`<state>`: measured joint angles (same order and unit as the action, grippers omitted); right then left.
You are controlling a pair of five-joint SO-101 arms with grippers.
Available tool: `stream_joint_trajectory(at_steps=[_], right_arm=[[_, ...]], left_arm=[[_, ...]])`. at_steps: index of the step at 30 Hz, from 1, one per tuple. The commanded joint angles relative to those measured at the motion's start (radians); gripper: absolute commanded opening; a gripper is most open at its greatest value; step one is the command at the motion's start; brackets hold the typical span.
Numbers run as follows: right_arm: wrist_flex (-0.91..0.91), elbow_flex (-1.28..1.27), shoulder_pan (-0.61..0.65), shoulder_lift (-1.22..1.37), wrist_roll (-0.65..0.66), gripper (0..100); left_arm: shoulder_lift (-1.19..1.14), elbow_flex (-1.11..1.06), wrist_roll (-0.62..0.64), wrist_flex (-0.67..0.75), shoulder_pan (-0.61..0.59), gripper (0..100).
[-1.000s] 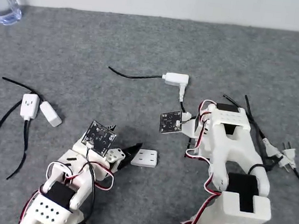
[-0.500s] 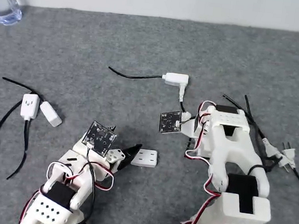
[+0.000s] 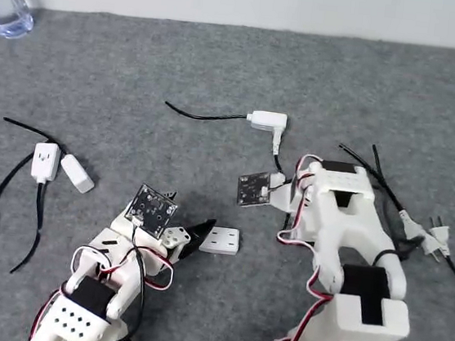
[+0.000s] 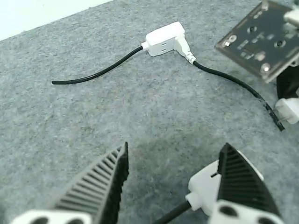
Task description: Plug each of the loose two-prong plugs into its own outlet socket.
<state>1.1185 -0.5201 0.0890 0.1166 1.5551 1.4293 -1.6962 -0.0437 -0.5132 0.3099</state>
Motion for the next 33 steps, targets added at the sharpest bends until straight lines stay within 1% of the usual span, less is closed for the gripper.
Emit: stream_joint_trajectory(at_steps=[1, 6, 10, 16, 20, 26, 33], right_arm=[[0.150, 0.075, 0.093, -0.101, -0.098, 0.9], [0.262, 0.097, 0.183, -0.216, -0.239, 0.9], [0.285, 0.097, 0.266, -0.265, -0.381, 0.9], [0.323, 0.100, 0.449, -0.318, -0.531, 0.9], [0.323, 0.098, 0.516, -0.357, -0.617, 0.9], [0.384, 0.101, 0.581, -0.450, -0.644, 0.9], [0.443, 0.141, 0.584, -0.575, -0.677, 0.9]], left_arm=[[0.009, 0.007, -0.008, 0.005, 0.011, 29], [0.003, 0.007, -0.002, -0.005, 0.035, 32], [0.008, 0.007, -0.003, -0.015, 0.038, 32], [0.008, 0.007, -0.002, -0.017, 0.037, 32], [0.008, 0.007, -0.002, -0.017, 0.037, 32], [0.009, 0.007, -0.003, -0.017, 0.035, 32], [0.006, 0.007, -0.005, -0.018, 0.037, 32]])
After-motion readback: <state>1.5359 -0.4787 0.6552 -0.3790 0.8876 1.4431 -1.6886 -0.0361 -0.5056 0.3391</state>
